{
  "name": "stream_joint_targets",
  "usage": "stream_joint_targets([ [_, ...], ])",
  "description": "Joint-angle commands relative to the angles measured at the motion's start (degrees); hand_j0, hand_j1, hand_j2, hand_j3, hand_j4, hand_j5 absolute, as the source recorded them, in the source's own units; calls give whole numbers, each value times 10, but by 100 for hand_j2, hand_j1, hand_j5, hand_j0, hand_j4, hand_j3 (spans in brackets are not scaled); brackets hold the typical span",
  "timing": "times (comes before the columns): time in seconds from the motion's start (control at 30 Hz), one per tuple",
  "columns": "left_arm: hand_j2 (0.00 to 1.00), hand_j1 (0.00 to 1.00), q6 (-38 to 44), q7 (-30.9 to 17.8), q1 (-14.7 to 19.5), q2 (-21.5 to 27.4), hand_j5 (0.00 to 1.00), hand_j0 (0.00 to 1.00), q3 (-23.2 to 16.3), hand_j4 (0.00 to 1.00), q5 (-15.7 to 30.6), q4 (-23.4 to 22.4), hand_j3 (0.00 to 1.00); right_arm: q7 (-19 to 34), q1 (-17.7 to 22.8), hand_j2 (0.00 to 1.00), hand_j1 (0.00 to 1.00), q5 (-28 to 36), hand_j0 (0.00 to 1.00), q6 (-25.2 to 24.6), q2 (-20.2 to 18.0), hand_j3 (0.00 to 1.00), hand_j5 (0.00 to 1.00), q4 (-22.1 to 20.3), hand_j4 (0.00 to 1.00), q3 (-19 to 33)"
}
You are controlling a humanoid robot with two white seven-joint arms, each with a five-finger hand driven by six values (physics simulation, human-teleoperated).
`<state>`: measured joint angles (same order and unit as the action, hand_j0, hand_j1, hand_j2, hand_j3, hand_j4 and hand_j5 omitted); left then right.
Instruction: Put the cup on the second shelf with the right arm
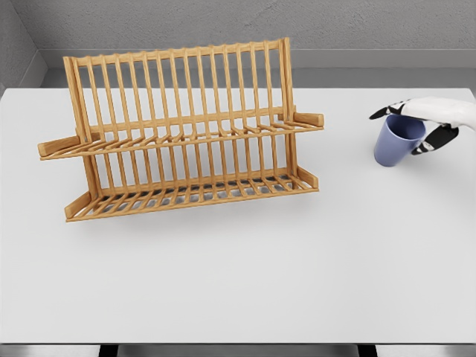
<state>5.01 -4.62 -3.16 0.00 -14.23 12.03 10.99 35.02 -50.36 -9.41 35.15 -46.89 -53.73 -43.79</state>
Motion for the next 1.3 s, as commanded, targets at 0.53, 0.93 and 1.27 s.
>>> stream_joint_targets([
  [0.53,100,100,0,0,0,0,100,100,0,100,0,0,100,0,-6,70,70,-3,70,-2,7,70,70,6,70,-2],
  [0.93,100,100,0,0,0,0,100,100,0,100,0,0,100,0,-17,67,67,-3,67,-2,6,67,67,-1,67,6],
  [1.27,100,100,0,0,0,0,100,100,0,100,0,0,100,0,-26,67,67,-6,67,-2,1,67,67,-39,67,38],
])
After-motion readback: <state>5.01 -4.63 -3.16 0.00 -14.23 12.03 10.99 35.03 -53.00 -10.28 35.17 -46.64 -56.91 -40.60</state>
